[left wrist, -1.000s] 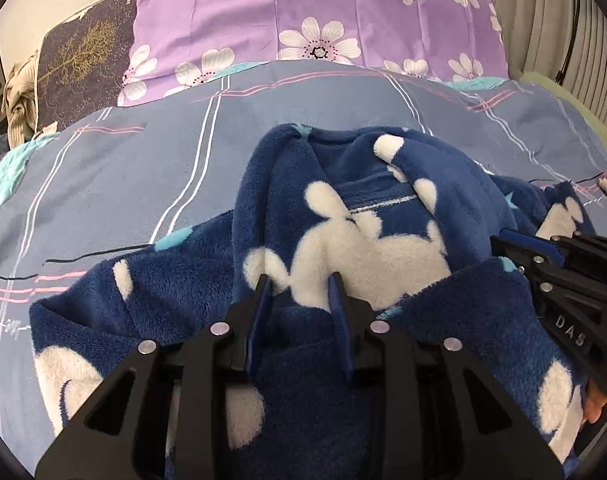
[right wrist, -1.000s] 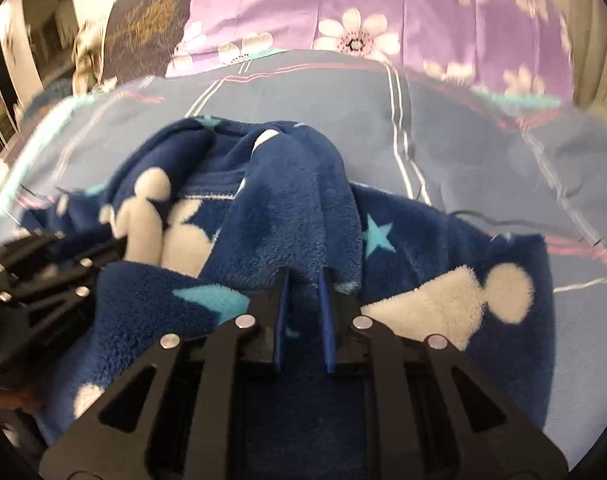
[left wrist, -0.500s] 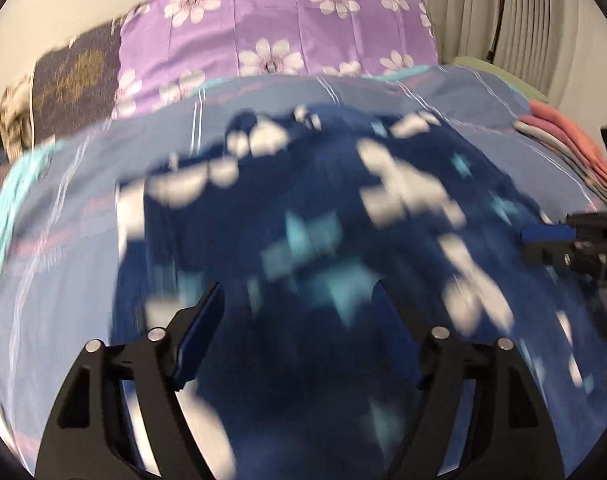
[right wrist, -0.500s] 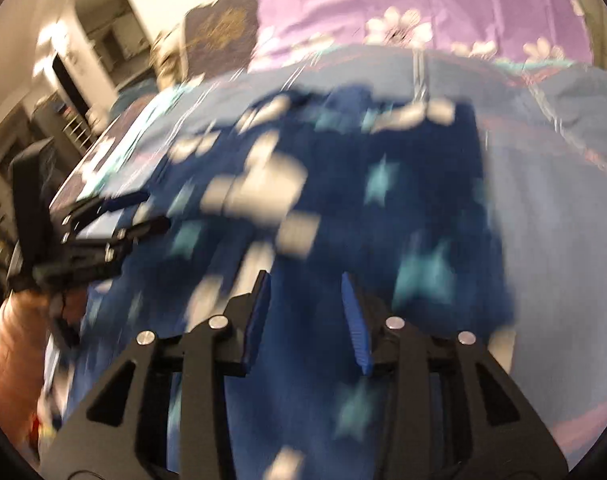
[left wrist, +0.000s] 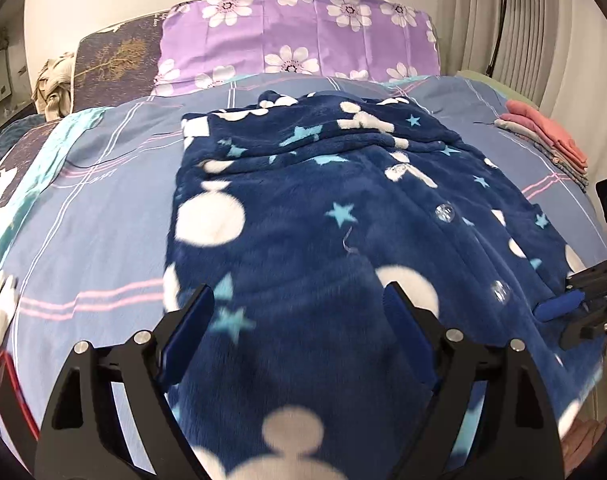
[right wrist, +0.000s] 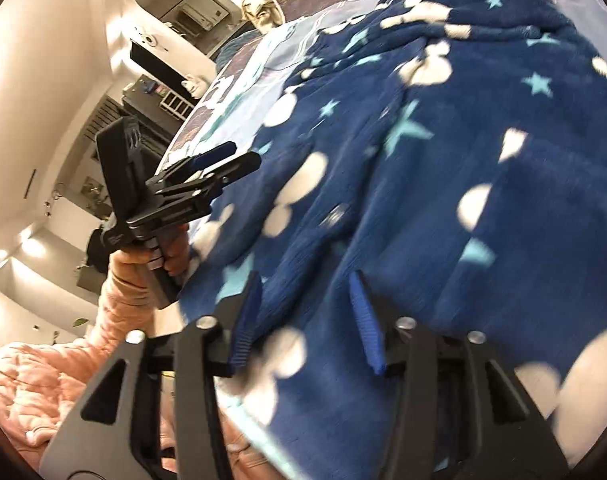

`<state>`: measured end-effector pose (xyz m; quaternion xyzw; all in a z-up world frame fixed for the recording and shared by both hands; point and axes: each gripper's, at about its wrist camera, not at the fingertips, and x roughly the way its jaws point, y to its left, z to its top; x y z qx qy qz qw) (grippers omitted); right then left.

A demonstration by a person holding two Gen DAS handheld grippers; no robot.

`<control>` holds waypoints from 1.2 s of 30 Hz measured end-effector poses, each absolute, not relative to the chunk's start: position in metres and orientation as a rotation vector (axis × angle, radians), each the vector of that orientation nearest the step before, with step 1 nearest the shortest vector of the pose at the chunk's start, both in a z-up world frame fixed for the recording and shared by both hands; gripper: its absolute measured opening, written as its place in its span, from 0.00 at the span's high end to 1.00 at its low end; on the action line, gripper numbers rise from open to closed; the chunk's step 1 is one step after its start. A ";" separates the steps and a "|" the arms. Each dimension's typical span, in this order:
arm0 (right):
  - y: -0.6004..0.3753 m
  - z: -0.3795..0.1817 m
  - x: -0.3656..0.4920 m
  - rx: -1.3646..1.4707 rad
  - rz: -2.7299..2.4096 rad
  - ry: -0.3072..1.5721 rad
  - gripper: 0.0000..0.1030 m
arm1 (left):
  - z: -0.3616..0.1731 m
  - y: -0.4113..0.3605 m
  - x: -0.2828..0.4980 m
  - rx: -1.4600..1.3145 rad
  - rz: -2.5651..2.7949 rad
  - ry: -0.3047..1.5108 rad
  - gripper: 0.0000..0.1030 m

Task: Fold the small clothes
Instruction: 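Smooth the folded sleepsuit strip with both grippers open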

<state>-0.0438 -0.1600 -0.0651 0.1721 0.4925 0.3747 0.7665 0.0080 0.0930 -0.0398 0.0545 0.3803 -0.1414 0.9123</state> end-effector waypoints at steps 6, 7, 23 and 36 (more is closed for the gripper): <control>-0.126 -0.076 -0.057 0.344 0.883 1.137 0.53 | -0.043 0.116 -0.015 0.063 -0.261 0.782 0.12; -0.120 -0.076 -0.059 0.312 0.852 1.123 0.69 | -0.044 0.119 -0.016 0.047 -0.259 0.790 0.12; -0.175 -0.048 -0.069 0.343 0.615 0.969 0.60 | -0.075 0.169 -0.055 -0.099 -0.178 0.878 0.12; -0.285 -0.098 -0.079 0.635 0.303 0.949 0.45 | -0.077 0.182 -0.091 -0.306 -0.501 0.928 0.12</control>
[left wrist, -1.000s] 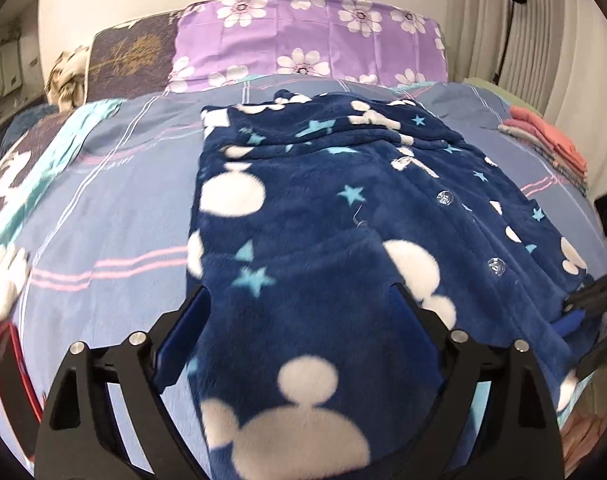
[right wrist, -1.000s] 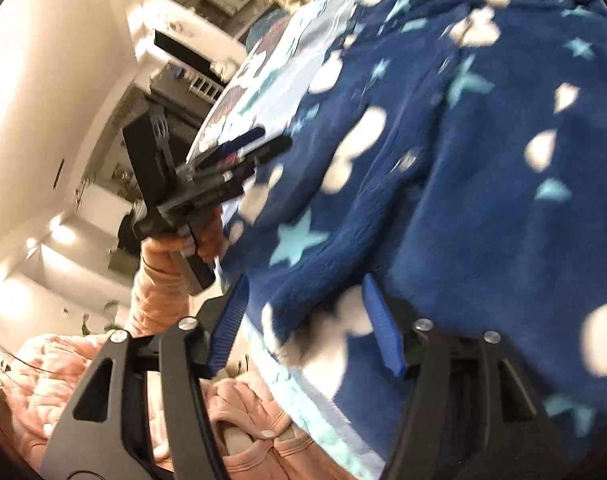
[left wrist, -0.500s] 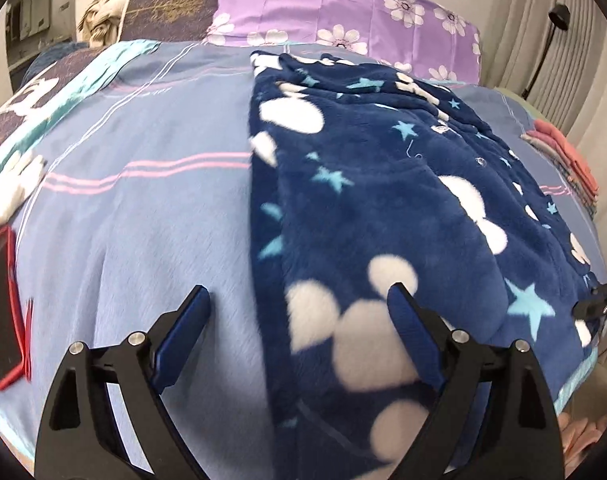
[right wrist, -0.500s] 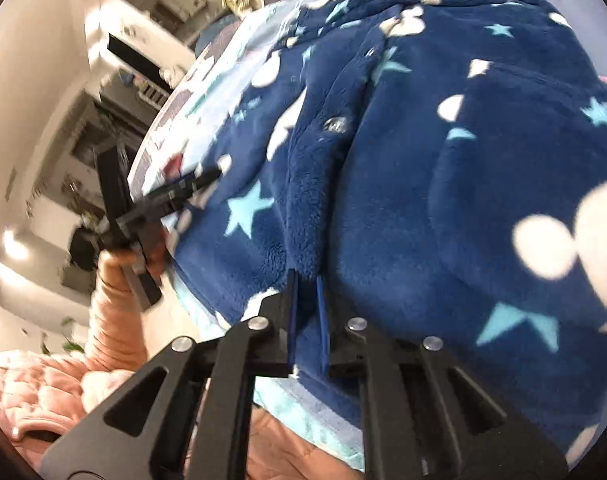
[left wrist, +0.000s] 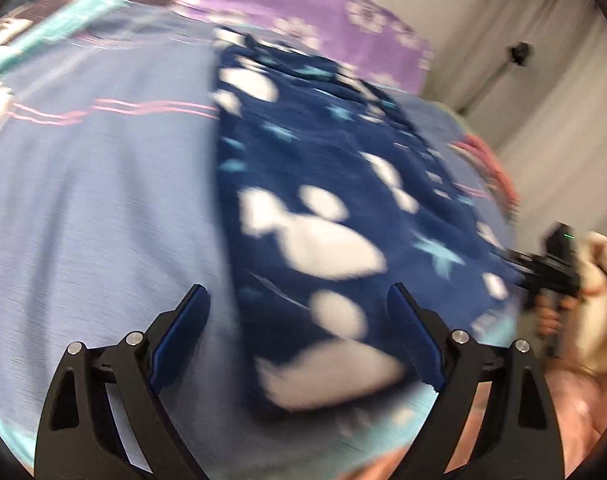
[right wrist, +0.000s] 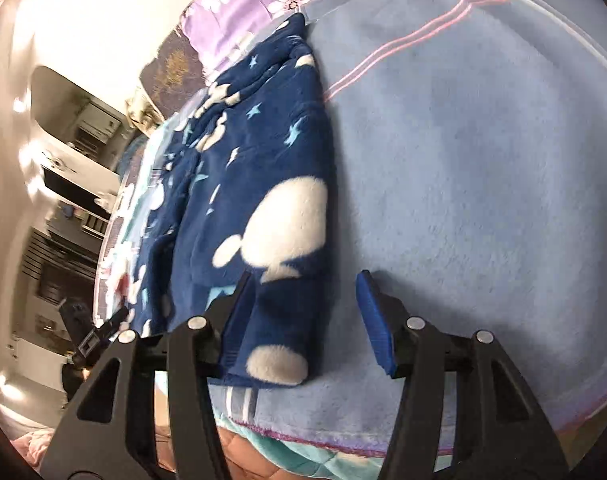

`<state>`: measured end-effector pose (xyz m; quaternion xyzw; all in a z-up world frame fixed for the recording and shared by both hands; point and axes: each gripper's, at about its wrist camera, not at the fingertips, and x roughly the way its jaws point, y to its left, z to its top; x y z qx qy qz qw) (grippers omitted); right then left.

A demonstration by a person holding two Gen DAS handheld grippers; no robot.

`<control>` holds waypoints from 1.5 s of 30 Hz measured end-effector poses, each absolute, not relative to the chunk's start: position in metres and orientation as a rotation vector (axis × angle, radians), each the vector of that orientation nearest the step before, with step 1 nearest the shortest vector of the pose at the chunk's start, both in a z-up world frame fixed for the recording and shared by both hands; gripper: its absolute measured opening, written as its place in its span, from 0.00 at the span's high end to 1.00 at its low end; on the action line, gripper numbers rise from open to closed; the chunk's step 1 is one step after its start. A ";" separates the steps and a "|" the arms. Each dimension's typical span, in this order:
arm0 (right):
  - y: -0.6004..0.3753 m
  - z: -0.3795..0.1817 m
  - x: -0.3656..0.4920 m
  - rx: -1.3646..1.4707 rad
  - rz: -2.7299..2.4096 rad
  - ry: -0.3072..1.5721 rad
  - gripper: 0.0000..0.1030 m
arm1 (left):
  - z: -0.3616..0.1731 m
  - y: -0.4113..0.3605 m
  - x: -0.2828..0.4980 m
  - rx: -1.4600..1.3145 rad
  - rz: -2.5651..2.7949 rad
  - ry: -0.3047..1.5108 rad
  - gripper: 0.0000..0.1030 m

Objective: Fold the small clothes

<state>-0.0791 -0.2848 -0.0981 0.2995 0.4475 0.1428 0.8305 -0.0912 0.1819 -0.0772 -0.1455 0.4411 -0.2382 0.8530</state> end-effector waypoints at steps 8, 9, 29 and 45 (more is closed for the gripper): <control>-0.256 -0.103 -0.060 0.652 0.462 0.982 0.40 | -0.083 0.177 -0.076 -0.387 -0.482 0.909 0.63; -0.254 -0.103 -0.056 0.647 0.458 0.983 0.52 | -0.084 0.177 -0.071 -0.414 -0.495 0.917 0.83; -0.288 0.055 -0.161 0.492 0.580 0.417 0.89 | 0.084 0.170 -0.163 -0.334 -0.637 0.413 0.88; -0.302 0.022 -0.065 0.608 0.475 0.529 0.88 | 0.058 0.155 -0.066 -0.345 -0.547 0.521 0.87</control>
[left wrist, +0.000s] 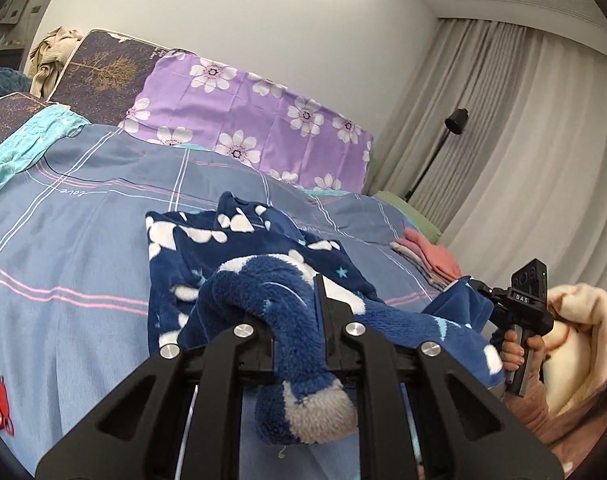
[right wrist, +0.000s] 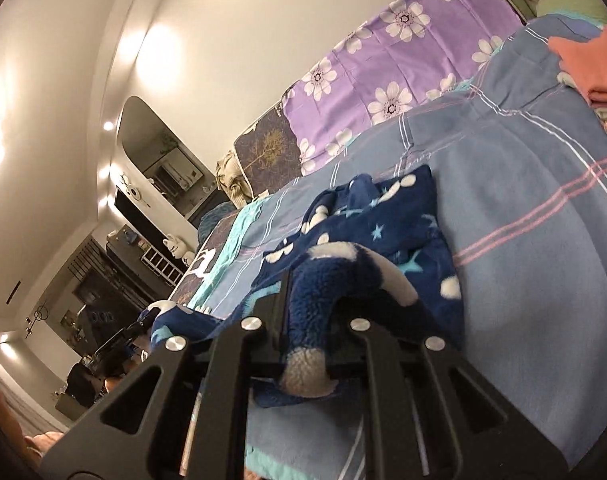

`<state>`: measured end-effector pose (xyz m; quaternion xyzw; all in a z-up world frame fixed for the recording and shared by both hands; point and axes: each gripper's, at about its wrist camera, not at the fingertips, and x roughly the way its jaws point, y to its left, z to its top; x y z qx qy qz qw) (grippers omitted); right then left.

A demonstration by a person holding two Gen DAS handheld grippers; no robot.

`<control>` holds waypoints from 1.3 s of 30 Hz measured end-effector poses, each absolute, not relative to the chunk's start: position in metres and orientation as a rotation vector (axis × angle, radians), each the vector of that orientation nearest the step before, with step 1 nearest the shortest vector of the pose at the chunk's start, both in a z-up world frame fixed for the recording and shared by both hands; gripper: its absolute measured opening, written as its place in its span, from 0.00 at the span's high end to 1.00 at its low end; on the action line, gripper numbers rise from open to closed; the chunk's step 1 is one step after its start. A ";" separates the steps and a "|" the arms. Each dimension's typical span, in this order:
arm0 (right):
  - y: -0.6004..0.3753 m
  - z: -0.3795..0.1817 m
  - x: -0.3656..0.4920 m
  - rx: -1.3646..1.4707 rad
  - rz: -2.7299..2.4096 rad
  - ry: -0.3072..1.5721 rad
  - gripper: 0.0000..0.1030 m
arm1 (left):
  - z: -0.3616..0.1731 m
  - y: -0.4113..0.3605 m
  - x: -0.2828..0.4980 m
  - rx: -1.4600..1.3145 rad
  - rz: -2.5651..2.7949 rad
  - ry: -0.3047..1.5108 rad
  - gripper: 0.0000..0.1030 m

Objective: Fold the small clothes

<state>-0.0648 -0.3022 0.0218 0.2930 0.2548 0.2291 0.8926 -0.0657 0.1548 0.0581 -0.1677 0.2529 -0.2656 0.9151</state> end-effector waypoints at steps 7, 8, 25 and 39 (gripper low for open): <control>-0.298 0.034 -0.028 0.578 0.490 0.516 0.88 | 0.069 0.150 -0.035 -0.342 -0.522 0.515 0.87; -0.298 0.035 -0.023 0.578 0.488 0.514 0.88 | 0.070 0.151 -0.034 -0.344 -0.518 0.515 0.87; -0.304 0.010 0.100 0.569 0.344 0.634 0.88 | 0.045 0.164 0.082 -0.404 -0.386 0.605 0.87; -0.307 -0.059 0.153 0.571 0.286 0.783 0.86 | -0.040 0.166 0.156 -0.417 -0.313 0.784 0.82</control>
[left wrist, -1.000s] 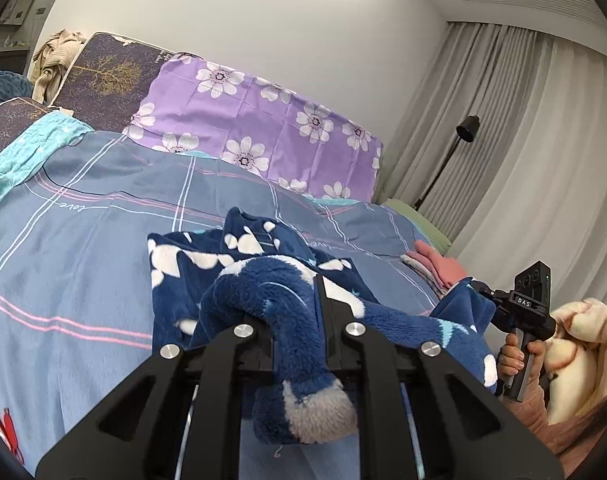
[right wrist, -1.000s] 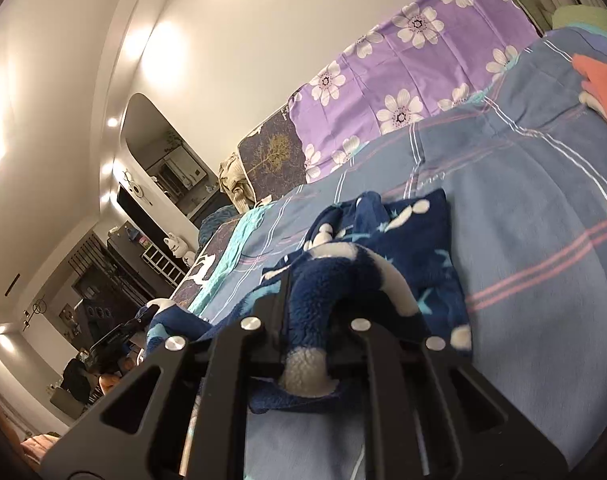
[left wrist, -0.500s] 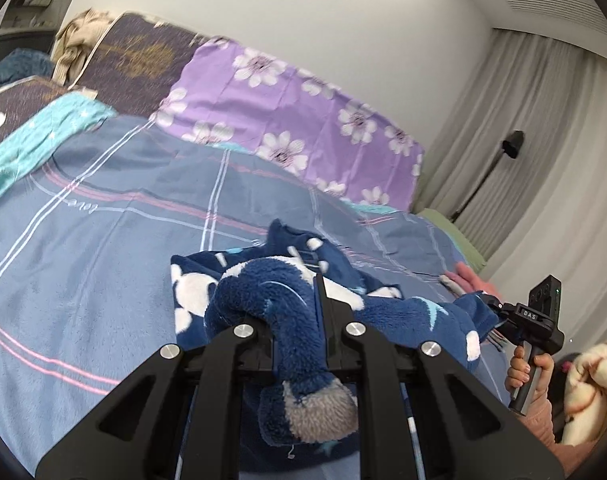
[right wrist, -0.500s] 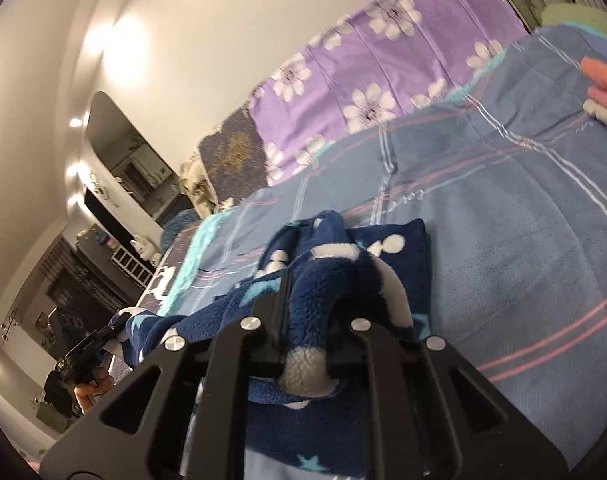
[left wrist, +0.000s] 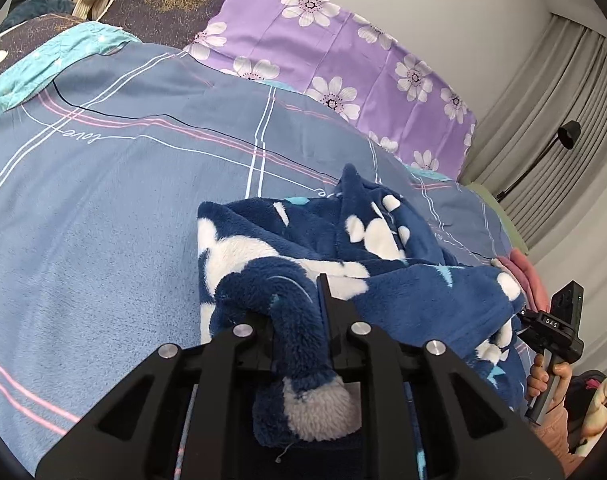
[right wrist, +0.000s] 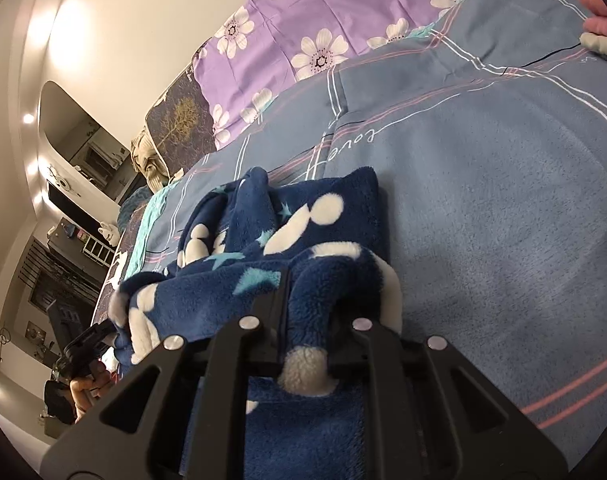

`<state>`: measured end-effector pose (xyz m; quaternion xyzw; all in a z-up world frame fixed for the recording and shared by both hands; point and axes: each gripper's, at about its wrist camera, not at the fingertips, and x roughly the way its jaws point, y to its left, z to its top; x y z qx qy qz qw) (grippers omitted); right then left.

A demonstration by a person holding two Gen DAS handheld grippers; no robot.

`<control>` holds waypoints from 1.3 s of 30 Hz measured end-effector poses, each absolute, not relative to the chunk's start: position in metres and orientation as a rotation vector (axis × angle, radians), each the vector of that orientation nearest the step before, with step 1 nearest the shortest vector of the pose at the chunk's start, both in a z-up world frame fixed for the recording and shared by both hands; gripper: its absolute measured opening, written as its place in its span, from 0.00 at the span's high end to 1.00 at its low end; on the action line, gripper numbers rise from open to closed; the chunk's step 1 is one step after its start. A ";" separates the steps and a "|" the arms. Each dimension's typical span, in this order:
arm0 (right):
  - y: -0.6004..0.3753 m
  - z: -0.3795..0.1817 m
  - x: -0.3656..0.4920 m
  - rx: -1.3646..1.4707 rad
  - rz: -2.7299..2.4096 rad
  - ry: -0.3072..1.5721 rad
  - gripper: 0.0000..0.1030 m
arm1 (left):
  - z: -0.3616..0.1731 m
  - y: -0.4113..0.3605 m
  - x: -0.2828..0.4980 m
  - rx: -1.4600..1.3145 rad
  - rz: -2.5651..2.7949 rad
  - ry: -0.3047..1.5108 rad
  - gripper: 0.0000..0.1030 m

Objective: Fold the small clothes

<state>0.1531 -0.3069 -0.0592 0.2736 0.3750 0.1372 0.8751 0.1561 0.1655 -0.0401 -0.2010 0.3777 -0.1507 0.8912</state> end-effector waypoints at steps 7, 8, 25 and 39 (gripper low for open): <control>-0.307 -0.054 0.149 0.579 0.303 0.783 0.82 | -0.036 0.164 0.151 -0.402 -0.327 0.779 0.78; -0.307 -0.052 0.146 0.590 0.312 0.783 0.79 | -0.034 0.165 0.148 -0.409 -0.332 0.779 0.73; -0.283 -0.034 0.134 0.509 0.374 0.773 0.92 | -0.020 0.157 0.124 -0.443 -0.445 0.771 0.91; -0.281 -0.021 0.215 0.488 0.310 0.825 0.60 | 0.008 0.154 0.195 -0.377 -0.329 0.720 0.67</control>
